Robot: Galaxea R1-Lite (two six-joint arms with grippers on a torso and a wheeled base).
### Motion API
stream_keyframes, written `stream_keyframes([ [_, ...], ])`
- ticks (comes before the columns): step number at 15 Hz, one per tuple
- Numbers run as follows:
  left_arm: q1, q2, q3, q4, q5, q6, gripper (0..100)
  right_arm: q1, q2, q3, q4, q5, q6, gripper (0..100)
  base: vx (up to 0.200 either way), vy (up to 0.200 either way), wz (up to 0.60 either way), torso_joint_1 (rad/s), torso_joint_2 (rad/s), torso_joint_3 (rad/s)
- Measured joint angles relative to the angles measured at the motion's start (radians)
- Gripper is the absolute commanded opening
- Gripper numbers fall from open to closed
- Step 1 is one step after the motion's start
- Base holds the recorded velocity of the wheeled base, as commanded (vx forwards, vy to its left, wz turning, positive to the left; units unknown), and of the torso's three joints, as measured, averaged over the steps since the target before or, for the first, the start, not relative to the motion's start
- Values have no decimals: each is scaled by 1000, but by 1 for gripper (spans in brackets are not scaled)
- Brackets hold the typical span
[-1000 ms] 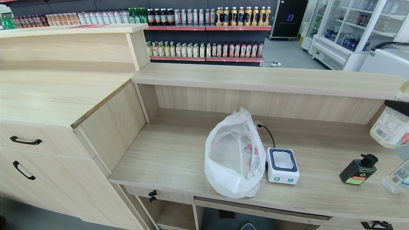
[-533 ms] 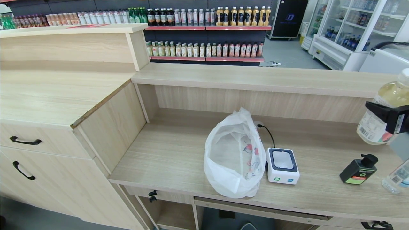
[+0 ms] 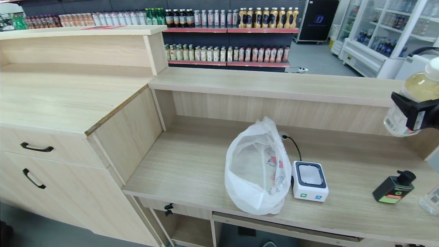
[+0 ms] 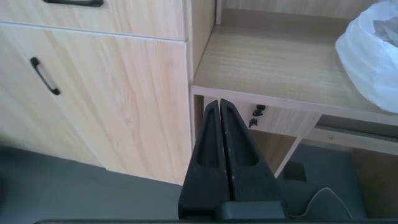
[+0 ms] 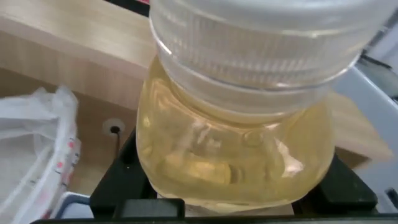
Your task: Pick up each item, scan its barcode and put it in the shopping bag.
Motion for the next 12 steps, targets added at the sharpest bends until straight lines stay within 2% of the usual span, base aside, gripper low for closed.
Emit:
stream_keyframes([
  [2,0,0,0,0,0,0,0,34,36,-10,-5,27,42,0,0,0,0,0,0,0],
  [8,0,0,0,0,0,0,0,53,216,-23,-6,41,184,0,0,0,0,0,0,0],
  [12,0,0,0,0,0,0,0,89,382,-95,-48,46,276,0,0,0,0,0,0,0],
])
